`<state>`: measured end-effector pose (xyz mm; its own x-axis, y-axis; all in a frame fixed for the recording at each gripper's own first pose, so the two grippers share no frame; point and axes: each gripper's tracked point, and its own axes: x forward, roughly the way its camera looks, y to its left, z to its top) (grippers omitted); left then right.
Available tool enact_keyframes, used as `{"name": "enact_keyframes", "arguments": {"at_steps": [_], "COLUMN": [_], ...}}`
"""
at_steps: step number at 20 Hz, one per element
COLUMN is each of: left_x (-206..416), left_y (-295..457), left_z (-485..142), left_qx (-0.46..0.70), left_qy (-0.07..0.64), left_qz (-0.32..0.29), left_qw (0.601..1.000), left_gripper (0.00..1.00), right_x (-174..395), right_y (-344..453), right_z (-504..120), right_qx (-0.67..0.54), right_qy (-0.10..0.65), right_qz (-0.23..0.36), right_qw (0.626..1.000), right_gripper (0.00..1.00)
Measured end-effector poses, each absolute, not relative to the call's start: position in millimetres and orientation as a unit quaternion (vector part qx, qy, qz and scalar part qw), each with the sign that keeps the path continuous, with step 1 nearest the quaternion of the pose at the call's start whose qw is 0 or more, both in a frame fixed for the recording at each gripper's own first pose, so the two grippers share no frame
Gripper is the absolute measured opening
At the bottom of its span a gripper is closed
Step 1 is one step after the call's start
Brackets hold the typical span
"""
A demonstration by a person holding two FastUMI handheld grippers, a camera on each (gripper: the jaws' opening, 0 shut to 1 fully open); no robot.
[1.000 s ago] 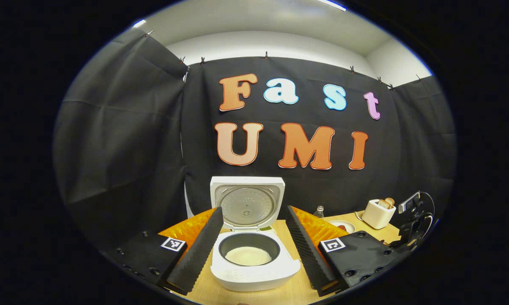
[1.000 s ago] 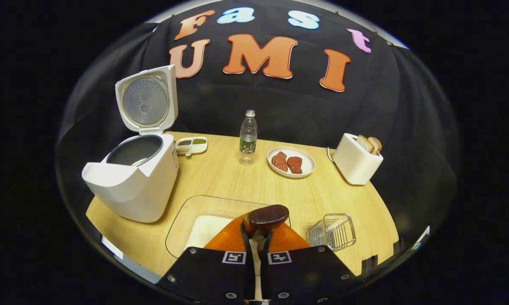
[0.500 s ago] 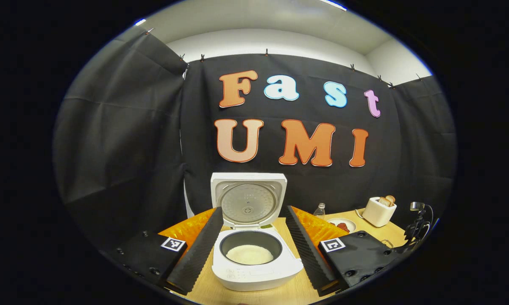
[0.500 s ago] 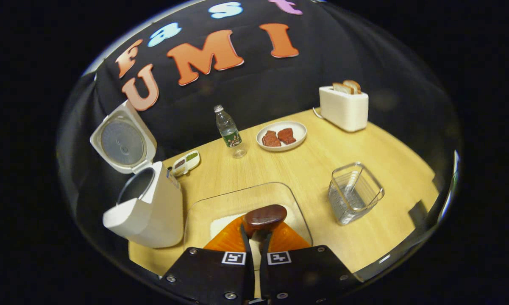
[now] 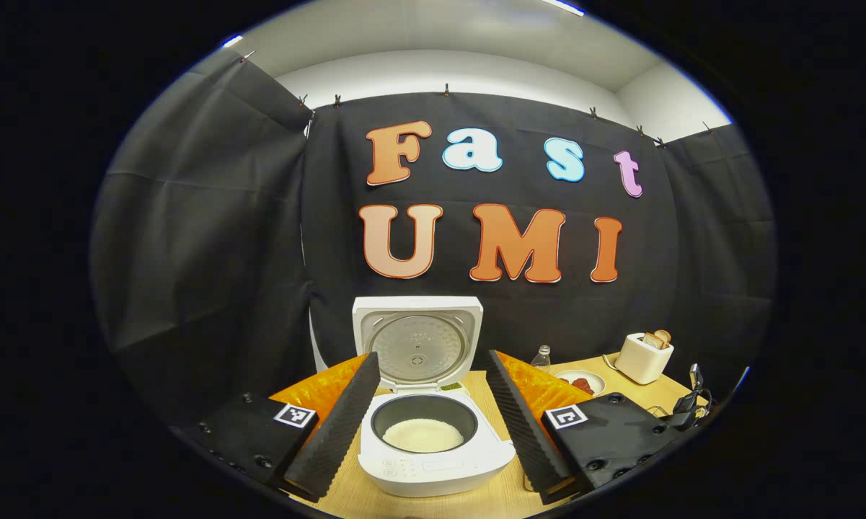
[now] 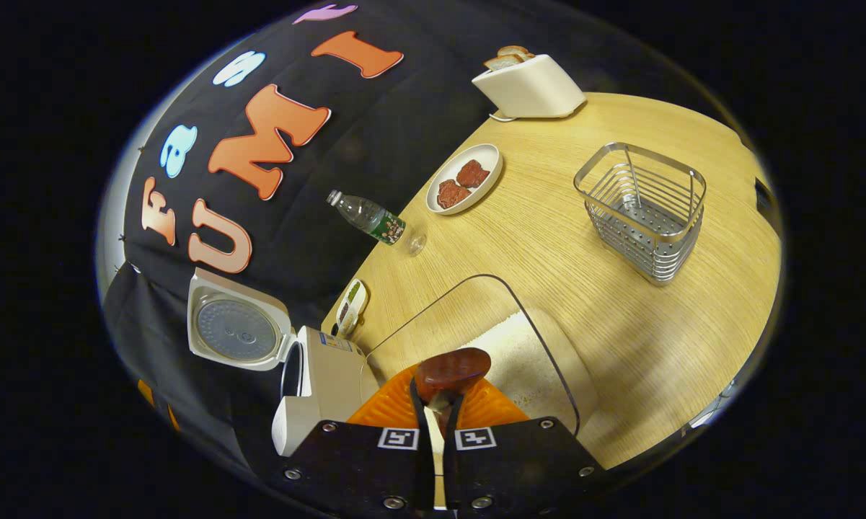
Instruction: Close the left gripper, press the button to open the rice cooker; take a wooden spoon from the chopstick holder with the right hand, scoop a spoonful of rice and pour it into the rice cooker, then put the wooden spoon back into the chopstick holder.
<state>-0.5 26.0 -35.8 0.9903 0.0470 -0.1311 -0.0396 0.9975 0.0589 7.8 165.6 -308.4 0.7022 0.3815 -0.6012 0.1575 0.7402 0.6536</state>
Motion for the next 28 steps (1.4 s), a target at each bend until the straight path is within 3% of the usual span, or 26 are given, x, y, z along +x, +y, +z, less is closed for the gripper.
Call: {"name": "enact_keyframes", "arguments": {"at_steps": [12,28], "left_x": [-0.1,0.2], "left_y": [31.6,47.7], "left_z": [-33.0,-27.5], "left_qx": [0.01,0.01], "left_qy": [0.061,0.048], "left_qz": [0.03,0.045], "left_qw": [0.998,0.998], "left_gripper": [1.0,1.0], "right_x": [6.2,18.4], "right_y": [157.2,137.9], "right_z": [-312.5,-204.1], "right_qx": [0.457,0.552], "right_qy": [0.395,0.337], "right_qz": [0.049,0.054], "right_qw": [0.796,0.761], "right_gripper": [0.04,0.04]}}
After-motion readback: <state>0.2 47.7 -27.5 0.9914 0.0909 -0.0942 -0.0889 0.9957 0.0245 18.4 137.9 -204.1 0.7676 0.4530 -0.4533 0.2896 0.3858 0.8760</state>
